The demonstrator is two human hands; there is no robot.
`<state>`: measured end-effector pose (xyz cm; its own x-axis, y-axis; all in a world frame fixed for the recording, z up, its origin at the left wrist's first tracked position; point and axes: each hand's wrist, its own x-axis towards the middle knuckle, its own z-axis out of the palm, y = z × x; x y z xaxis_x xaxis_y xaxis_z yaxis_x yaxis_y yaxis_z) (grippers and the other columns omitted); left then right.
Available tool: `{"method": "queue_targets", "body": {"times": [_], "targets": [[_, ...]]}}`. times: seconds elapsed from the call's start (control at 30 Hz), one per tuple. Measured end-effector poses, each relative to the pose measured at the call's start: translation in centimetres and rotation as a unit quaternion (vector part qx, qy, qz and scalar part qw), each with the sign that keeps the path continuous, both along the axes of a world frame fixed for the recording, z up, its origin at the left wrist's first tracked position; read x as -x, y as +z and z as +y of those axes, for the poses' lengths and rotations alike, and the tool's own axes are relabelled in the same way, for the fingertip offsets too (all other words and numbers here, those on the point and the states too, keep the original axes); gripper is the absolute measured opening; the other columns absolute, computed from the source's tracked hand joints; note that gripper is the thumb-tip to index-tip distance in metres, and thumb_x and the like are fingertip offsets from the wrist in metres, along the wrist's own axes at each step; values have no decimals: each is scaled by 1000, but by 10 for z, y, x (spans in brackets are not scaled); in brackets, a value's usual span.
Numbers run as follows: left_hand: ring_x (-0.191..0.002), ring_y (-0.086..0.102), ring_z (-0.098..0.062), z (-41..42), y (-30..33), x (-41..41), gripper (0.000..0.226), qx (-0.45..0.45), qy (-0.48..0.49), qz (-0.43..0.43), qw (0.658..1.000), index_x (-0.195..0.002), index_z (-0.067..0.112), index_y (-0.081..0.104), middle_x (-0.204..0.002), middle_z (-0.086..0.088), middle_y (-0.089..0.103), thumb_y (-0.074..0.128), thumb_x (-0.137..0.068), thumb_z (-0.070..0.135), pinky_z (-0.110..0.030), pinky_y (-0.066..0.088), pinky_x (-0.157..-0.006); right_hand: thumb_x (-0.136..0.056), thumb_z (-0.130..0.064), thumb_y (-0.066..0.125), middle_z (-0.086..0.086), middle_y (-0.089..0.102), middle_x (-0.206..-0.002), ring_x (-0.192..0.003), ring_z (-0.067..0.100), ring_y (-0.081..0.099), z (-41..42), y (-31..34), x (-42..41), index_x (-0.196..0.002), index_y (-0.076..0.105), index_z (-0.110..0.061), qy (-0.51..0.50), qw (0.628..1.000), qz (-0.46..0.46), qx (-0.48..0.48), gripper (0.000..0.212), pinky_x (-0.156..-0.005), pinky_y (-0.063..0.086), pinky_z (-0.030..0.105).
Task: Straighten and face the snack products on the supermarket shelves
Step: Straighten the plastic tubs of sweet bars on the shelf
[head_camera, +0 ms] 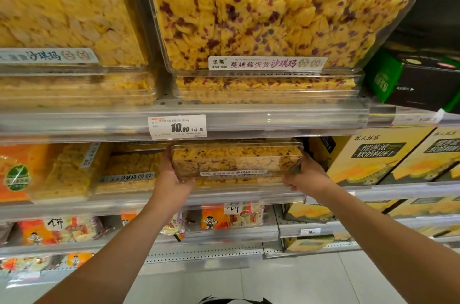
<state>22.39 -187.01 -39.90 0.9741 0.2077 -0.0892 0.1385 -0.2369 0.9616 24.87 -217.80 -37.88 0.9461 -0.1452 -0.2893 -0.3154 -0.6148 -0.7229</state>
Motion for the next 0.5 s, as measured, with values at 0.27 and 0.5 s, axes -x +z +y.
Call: {"method": "queue_targets", "body": {"times": [0.27,0.5], "targets": [[-109,59,-16,3,-4,0,77,-4,-6,-1,1000,-134,32,32,-116,6,59,69,-79,-6,-35,48,-93,-79,-11,73,4,64,-102,-85,22,68,-2,-11,-2,-119,46,-27,-1,1000,-8,2,50,-73,60,42],[-107,58,-4,3,-8,2,75,12,-12,-1,1000,-126,41,34,-112,16,58,67,-80,-8,-17,47,-81,-77,-6,72,-1,63,-94,-76,19,67,-1,-18,1,-110,46,-33,-16,999,-15,-40,49,-54,58,27]]}}
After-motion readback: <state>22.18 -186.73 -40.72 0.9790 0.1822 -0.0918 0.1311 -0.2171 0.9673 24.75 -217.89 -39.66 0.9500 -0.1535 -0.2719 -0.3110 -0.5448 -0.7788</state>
